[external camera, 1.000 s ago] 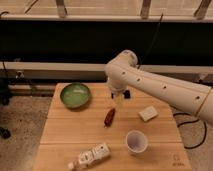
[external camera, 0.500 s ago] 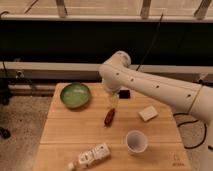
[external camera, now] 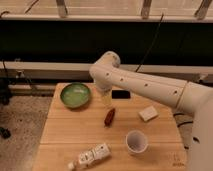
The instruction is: Drag the ceramic bowl in a circle
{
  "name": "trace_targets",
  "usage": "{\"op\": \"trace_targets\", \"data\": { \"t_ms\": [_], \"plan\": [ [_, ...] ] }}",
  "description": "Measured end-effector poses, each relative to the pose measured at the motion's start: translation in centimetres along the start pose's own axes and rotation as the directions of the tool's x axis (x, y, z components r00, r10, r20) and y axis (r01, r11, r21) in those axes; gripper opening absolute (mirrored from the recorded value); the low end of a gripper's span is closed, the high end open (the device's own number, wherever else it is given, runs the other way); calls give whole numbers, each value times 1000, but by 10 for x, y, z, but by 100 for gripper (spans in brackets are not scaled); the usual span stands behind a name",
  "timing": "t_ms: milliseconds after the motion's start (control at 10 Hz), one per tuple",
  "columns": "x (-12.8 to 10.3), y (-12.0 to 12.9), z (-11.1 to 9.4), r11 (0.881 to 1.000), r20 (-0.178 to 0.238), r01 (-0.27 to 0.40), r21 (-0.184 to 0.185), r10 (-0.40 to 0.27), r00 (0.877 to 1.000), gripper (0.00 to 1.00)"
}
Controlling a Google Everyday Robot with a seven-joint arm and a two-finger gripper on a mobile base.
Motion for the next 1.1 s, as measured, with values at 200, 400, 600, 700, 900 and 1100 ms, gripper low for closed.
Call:
{"op": "trace_targets", "data": {
  "t_ms": [200, 400, 600, 700, 900, 1100],
  "plan": [
    [-5, -5, 5, 1000, 3, 25, 5, -25, 1000, 80],
    [-23, -18, 12, 998, 9, 59, 9, -59, 998, 80],
    [-37, -28, 19, 996, 12, 83, 13, -83, 996, 80],
    [-38, -29, 22, 995, 12, 96, 12, -96, 995, 80],
    [-42, -32, 30, 993, 15, 119, 11, -119, 993, 80],
    [-59, -41, 40, 989, 32, 147, 15, -148, 988, 80]
  ]
}}
